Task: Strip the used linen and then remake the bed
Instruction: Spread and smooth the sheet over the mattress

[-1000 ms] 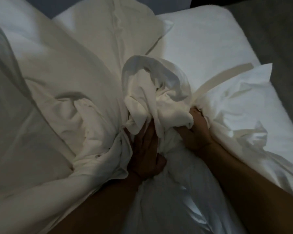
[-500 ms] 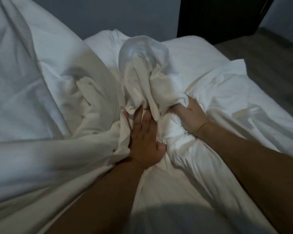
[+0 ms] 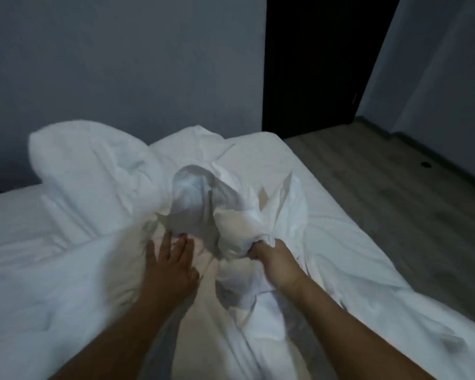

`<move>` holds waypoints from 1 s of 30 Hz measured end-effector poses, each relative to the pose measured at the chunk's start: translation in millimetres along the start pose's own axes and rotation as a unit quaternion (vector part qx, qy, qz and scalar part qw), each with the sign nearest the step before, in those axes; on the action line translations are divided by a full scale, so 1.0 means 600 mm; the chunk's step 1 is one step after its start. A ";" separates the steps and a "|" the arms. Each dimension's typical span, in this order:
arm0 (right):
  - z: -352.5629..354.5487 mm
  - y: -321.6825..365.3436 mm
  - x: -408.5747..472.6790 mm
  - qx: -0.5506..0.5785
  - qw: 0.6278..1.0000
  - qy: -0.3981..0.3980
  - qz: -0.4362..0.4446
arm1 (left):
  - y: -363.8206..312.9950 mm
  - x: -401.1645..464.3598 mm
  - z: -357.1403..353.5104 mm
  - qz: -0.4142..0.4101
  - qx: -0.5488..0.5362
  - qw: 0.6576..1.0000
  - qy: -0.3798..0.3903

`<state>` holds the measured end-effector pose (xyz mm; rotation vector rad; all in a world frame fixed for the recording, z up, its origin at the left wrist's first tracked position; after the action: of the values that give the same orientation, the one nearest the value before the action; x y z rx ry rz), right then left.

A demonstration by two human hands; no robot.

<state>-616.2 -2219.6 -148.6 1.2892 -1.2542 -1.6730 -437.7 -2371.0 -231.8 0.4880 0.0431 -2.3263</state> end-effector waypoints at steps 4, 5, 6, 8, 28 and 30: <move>-0.020 0.194 -0.230 -0.091 0.984 0.141 -0.058 | 0.075 -0.235 0.182 0.128 -0.253 0.958 -0.047; -0.025 0.222 -0.285 -0.134 0.972 0.169 -0.089 | 0.075 -0.285 0.241 0.121 -0.283 0.947 -0.090; -0.030 0.242 -0.335 -0.181 0.958 0.191 -0.118 | 0.065 -0.322 0.293 0.089 -0.288 0.947 -0.114; -0.045 0.262 -0.419 -0.276 0.922 0.217 -0.162 | 0.035 -0.382 0.369 0.019 -0.232 0.964 -0.126; -0.404 0.310 -0.524 -0.562 0.813 0.153 0.022 | 0.539 -0.903 0.188 0.284 -0.274 0.915 0.085; -0.477 0.337 -0.519 -0.532 0.831 0.159 0.035 | 0.488 -0.889 0.171 0.184 -0.213 0.952 0.116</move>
<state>-262.5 -2082.0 126.0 0.7227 -0.0518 -1.5925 74.5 -2242.0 87.4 0.4955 0.5134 -1.8156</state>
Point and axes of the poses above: each hand's wrist, its own x-axis towards the middle knuckle, its own z-axis out of the back of the hand, y = z × x, the point moved 6 cm from there along x, towards the middle knuckle, and after that the axes turned 12 degrees about y, right-handed, at the moved point
